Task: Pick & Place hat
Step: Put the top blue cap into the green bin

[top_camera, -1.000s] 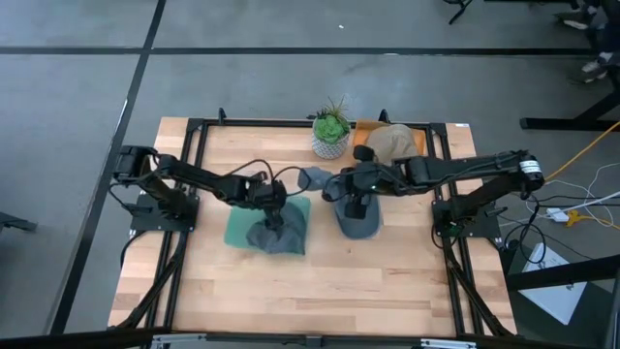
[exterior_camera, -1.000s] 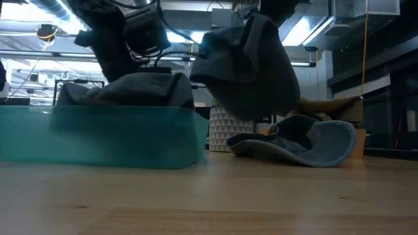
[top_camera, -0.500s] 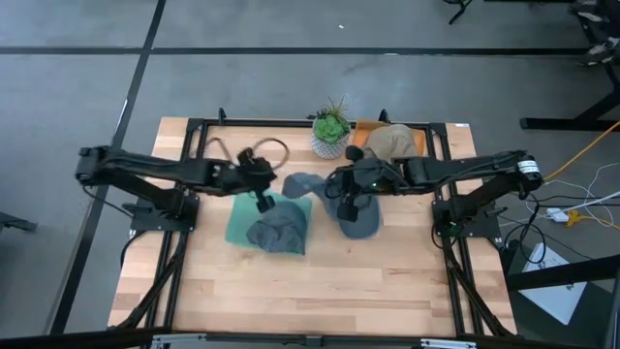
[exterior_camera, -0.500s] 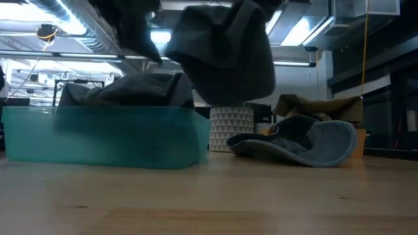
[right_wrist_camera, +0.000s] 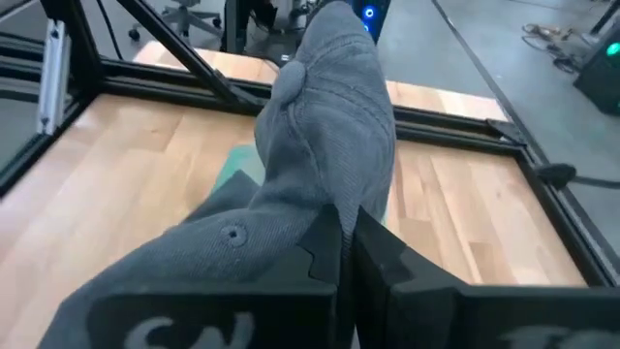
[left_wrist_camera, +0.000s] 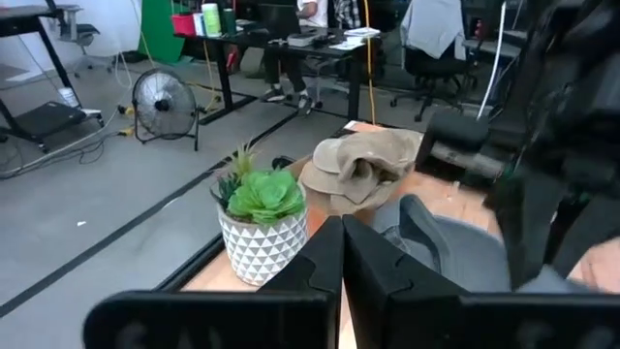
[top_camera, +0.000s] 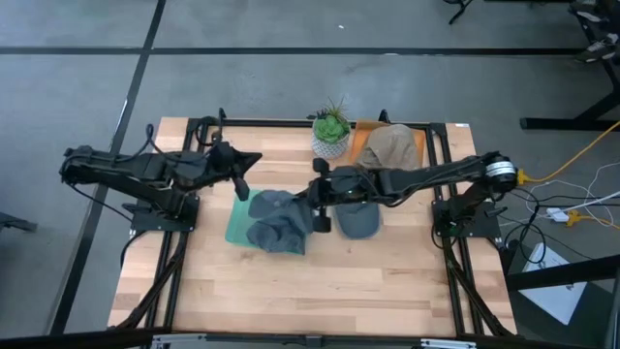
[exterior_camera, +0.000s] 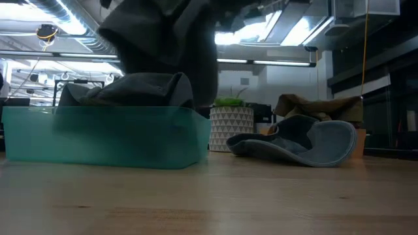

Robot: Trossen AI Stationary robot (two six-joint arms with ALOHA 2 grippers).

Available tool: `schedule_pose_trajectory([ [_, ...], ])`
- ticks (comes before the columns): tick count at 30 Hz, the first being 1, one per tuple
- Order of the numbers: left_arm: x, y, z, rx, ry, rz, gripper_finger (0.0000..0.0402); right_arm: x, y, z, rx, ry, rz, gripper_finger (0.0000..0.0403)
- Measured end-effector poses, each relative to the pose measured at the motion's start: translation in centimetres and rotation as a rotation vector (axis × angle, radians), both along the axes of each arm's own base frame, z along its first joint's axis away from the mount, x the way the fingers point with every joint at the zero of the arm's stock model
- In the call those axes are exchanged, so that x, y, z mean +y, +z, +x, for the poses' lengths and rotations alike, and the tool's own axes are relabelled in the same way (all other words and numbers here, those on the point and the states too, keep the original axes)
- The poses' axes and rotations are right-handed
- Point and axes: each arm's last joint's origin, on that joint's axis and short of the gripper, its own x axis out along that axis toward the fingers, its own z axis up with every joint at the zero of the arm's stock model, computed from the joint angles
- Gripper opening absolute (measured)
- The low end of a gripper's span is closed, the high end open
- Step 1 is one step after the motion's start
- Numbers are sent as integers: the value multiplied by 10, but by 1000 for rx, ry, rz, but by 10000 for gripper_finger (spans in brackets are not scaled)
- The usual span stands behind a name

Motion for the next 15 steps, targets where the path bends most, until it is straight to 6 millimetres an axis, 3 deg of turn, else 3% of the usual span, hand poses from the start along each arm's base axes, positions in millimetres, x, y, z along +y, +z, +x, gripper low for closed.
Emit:
schedule_pose_trajectory([
  [15,-7,-10,17,59,-24,18,5,-6,-50,40,-12,25,-97,7],
])
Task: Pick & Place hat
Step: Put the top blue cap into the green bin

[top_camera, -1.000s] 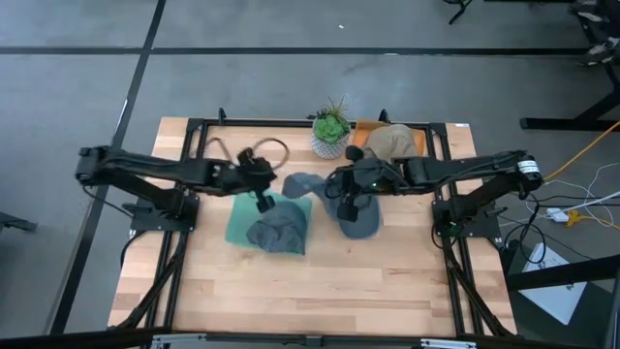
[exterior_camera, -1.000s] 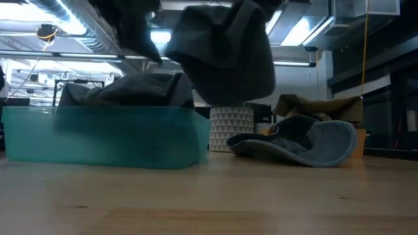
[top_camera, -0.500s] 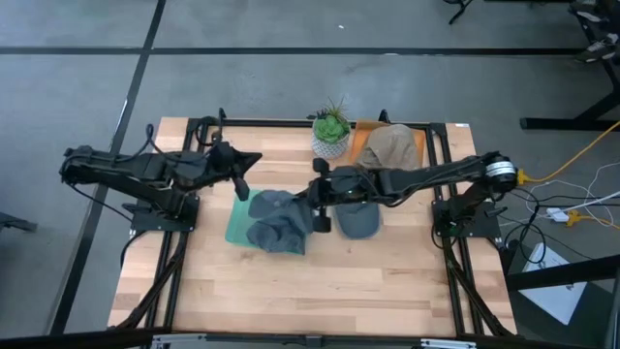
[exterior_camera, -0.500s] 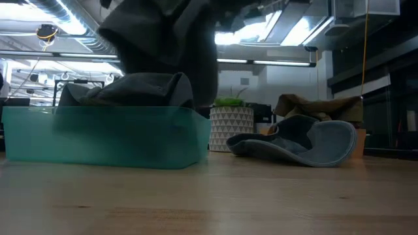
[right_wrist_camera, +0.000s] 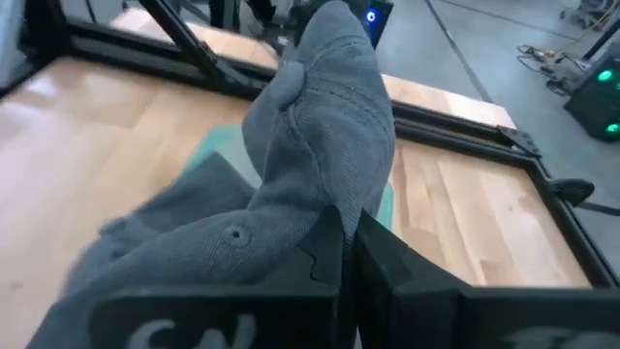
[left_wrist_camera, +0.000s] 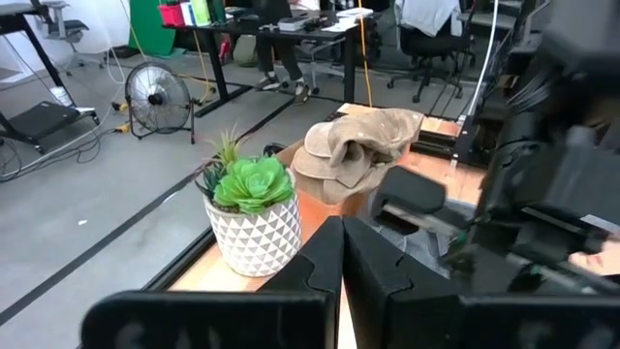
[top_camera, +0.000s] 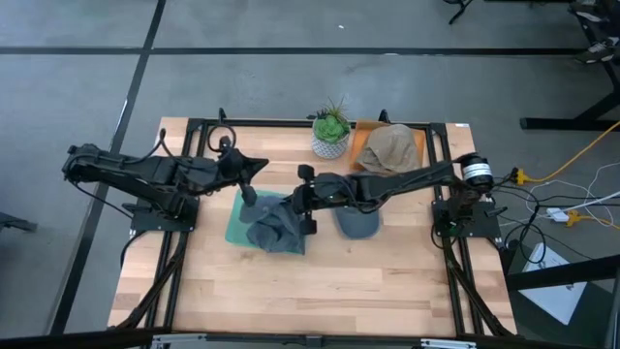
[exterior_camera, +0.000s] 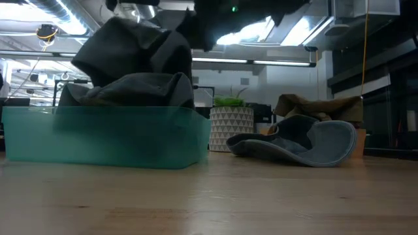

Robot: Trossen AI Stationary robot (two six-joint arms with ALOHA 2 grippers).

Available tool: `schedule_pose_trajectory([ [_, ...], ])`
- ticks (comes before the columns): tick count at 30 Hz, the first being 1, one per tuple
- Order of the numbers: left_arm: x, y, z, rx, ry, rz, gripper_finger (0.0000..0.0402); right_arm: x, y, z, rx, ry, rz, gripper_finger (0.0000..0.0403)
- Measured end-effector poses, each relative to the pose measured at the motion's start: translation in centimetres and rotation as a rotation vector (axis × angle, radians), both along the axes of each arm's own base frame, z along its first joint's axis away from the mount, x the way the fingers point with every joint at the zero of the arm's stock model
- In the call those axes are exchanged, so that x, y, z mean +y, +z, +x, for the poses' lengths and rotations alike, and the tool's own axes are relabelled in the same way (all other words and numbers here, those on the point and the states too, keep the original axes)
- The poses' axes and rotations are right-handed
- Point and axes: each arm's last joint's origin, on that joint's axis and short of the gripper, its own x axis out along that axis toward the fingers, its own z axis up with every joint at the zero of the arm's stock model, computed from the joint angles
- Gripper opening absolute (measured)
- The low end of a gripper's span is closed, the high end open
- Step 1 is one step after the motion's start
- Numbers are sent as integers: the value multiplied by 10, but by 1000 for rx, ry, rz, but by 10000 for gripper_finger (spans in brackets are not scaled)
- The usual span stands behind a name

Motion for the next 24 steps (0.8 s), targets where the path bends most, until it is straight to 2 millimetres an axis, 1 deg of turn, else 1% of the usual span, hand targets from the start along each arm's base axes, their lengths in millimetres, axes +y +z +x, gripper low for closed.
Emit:
schedule_pose_trajectory([
  [5,0,-1,1,6,-3,0,2,-9,-17,5,62,49,-4,7],
  [8,0,-1,1,7,-4,0,4,-10,-27,7,102,100,19,7],
  [14,0,-1,1,6,-4,0,7,-6,-30,6,134,118,19,10],
  [19,0,-1,1,12,-4,9,2,-1,-36,3,200,123,28,37],
  [24,0,-1,1,5,0,-2,6,-1,-39,1,237,98,75,80],
])
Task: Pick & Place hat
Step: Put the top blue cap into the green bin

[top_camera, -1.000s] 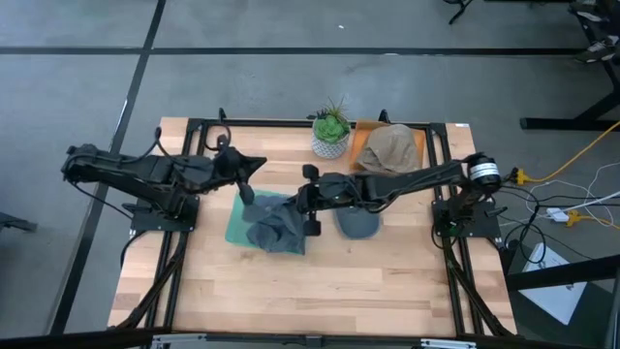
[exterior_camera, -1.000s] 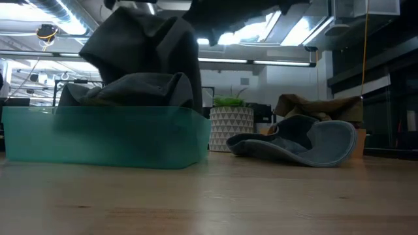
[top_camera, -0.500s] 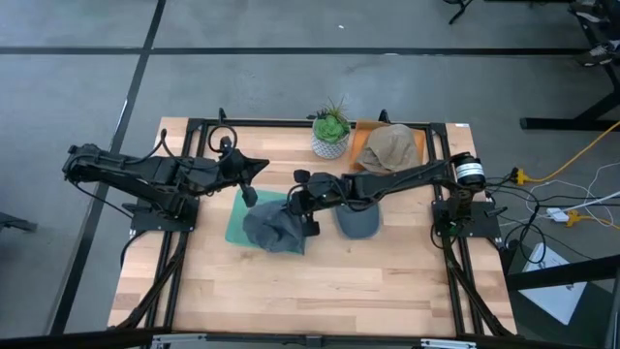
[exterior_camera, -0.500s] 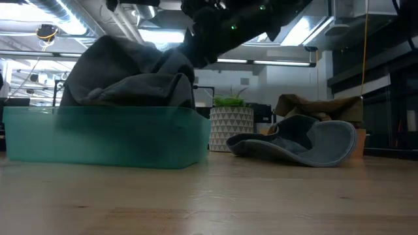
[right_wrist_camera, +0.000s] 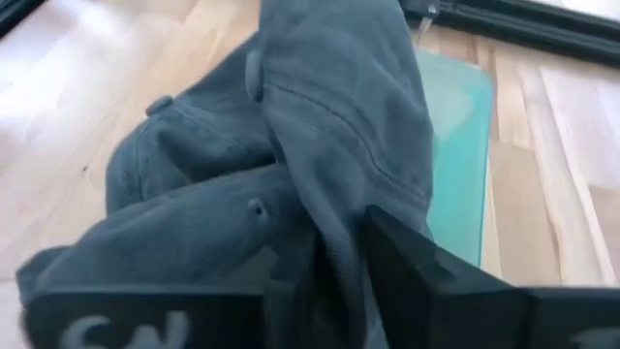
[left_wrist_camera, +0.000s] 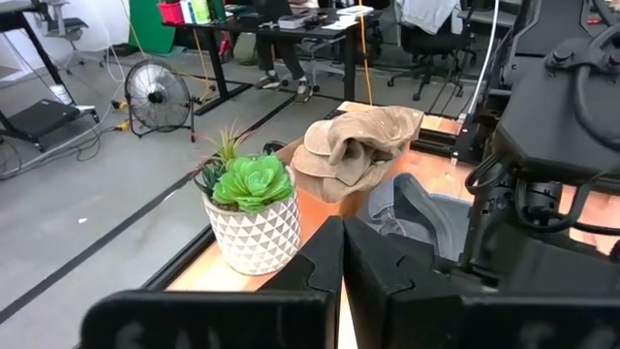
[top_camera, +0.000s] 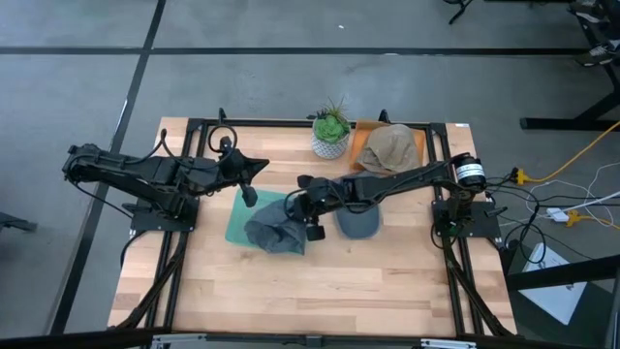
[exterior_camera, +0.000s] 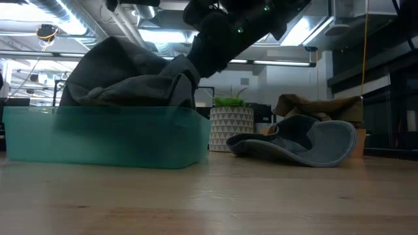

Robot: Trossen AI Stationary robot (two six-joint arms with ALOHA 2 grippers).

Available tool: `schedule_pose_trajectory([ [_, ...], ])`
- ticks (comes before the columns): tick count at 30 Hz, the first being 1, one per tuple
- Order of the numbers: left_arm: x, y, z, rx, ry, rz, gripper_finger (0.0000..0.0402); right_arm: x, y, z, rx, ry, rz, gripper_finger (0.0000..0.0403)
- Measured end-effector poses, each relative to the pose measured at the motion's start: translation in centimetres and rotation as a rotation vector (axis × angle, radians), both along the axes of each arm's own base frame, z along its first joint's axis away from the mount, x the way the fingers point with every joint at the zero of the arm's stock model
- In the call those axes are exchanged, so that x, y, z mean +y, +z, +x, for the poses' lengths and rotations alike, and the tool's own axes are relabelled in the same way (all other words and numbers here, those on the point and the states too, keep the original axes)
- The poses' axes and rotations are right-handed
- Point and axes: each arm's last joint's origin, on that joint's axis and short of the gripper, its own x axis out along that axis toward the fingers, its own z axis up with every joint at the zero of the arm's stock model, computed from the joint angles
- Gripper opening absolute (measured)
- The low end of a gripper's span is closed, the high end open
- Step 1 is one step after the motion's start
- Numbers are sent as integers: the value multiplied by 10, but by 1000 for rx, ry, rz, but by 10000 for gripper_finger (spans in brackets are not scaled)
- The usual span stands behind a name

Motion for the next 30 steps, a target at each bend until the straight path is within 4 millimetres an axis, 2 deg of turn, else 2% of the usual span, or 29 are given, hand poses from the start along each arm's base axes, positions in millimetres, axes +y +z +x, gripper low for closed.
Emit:
schedule_pose_trajectory([
  [10,0,-1,2,4,3,-5,2,-3,-4,-4,59,-8,-3,184],
  [14,-1,-4,4,16,3,-3,6,-3,10,-6,69,-7,-4,206],
  [22,-1,-6,5,34,-3,-2,4,-2,46,-8,84,-5,3,211],
  [27,-1,-6,5,37,-3,-2,4,-2,59,-4,31,-21,-10,198],
  [30,-1,-7,5,47,-3,0,7,-4,59,-3,18,-67,-44,173],
])
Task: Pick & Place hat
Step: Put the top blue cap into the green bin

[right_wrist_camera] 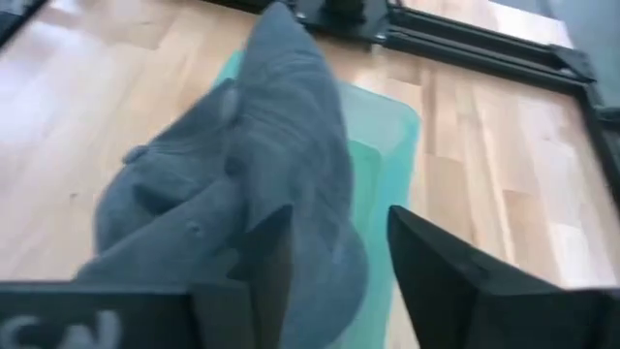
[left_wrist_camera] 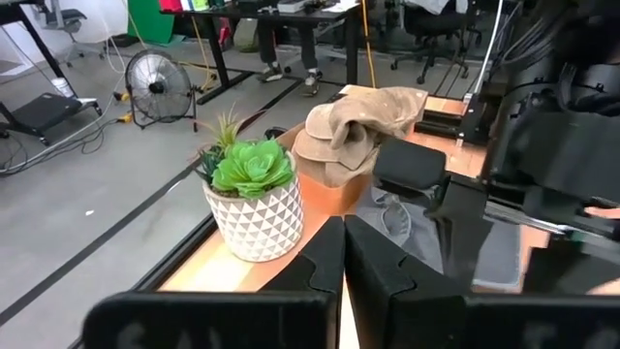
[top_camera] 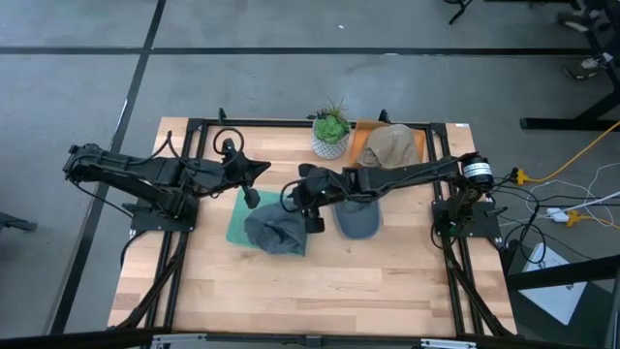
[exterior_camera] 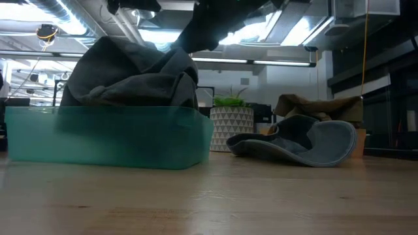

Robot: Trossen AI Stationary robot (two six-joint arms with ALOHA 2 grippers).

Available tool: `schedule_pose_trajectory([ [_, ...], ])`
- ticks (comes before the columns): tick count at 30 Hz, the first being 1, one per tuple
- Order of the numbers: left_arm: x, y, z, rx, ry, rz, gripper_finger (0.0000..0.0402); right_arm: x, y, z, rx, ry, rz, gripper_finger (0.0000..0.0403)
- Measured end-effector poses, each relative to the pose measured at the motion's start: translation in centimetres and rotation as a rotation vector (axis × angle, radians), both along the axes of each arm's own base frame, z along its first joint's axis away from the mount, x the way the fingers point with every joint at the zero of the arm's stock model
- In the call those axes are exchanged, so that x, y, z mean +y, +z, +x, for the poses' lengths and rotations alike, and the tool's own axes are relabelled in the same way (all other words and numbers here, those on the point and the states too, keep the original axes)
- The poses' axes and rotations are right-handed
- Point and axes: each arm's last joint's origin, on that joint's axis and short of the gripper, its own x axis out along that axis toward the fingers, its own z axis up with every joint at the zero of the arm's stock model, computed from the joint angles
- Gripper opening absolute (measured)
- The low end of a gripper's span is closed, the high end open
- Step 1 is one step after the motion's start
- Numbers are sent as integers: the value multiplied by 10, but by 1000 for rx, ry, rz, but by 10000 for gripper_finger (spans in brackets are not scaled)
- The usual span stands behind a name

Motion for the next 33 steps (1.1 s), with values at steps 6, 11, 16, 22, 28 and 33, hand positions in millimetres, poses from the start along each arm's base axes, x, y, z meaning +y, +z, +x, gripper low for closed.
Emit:
schedule_pose_trajectory([
  [6,0,0,0,4,0,1,3,-2,-1,0,9,-34,-22,79],
  [11,0,-1,0,6,0,1,5,-2,-1,0,6,-34,-22,8],
  [16,0,-1,0,14,0,3,7,-2,-4,-1,7,-46,-4,15],
  [22,0,-3,-1,36,1,7,2,-2,-5,-1,8,-60,15,6],
  [28,0,-3,-1,36,1,7,8,-3,-2,1,-29,-71,18,4],
  [33,0,-3,-1,36,2,7,2,-3,10,8,-170,-71,10,6],
])
